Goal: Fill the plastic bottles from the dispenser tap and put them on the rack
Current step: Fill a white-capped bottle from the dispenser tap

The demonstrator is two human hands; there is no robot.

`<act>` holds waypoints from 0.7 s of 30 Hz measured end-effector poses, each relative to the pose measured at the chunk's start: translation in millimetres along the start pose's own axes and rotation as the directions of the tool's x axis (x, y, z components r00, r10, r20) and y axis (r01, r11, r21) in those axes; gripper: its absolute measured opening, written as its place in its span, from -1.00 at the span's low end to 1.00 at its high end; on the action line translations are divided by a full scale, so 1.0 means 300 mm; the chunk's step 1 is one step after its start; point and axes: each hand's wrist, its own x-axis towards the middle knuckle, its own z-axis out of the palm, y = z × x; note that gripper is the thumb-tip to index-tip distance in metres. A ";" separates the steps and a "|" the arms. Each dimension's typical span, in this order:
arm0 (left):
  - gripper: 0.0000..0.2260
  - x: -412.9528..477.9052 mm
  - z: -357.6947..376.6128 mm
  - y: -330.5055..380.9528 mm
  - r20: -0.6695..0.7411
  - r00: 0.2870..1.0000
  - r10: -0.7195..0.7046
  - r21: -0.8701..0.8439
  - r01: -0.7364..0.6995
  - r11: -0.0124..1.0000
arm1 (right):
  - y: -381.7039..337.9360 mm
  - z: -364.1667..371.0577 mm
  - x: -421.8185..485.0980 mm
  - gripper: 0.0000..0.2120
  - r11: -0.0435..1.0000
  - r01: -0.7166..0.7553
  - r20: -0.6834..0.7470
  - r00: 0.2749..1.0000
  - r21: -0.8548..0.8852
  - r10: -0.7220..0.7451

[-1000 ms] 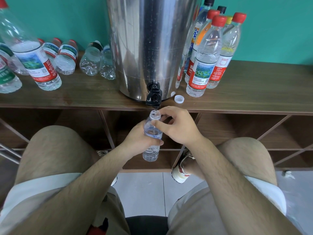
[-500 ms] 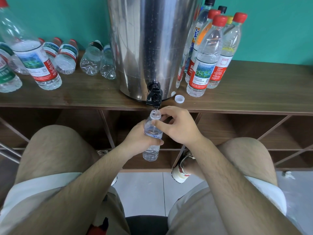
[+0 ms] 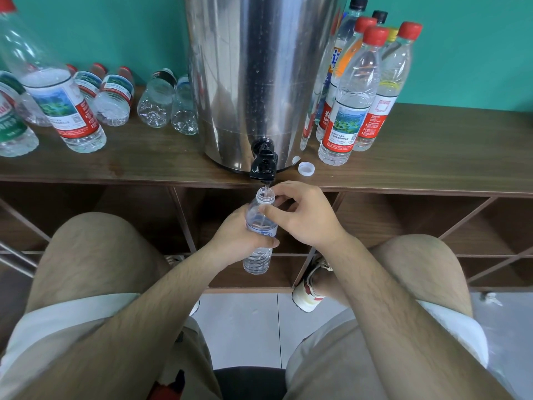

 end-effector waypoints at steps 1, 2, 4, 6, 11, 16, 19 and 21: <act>-0.33 0.000 0.000 0.001 0.001 1.000 0.002 0.001 -0.002 1.000 | 0.000 0.000 0.000 -0.81 1.000 0.002 0.000 1.000 -0.001 -0.002; -0.33 -0.001 -0.001 0.002 0.001 1.000 0.005 0.002 -0.005 1.000 | 0.000 -0.001 0.000 -0.80 1.000 0.003 -0.001 1.000 0.001 -0.003; -0.33 -0.002 -0.001 0.005 0.002 1.000 0.003 -0.002 -0.003 1.000 | 0.000 0.000 0.000 -0.80 1.000 -0.002 -0.003 1.000 0.008 0.002; -0.33 -0.003 -0.002 0.007 0.005 1.000 -0.004 -0.009 0.004 1.000 | 0.000 0.001 0.001 -0.81 1.000 -0.010 -0.002 1.000 0.011 0.010; -0.33 -0.008 -0.003 0.009 0.008 1.000 -0.011 -0.024 0.011 1.000 | -0.001 0.001 0.000 -0.81 1.000 0.002 -0.006 1.000 0.001 -0.002; -0.34 -0.010 -0.004 0.009 0.006 1.000 -0.005 -0.022 0.005 1.000 | -0.003 0.001 -0.002 -0.81 1.000 0.002 -0.005 1.000 0.004 -0.002; -0.34 -0.010 -0.004 0.010 0.004 1.000 -0.006 -0.016 0.006 1.000 | -0.003 0.001 -0.001 -0.80 1.000 0.006 -0.006 1.000 -0.001 -0.006; -0.34 -0.010 -0.003 0.010 0.004 1.000 -0.007 -0.015 0.007 1.000 | -0.003 -0.001 -0.002 -0.80 1.000 0.010 -0.005 1.000 -0.004 -0.010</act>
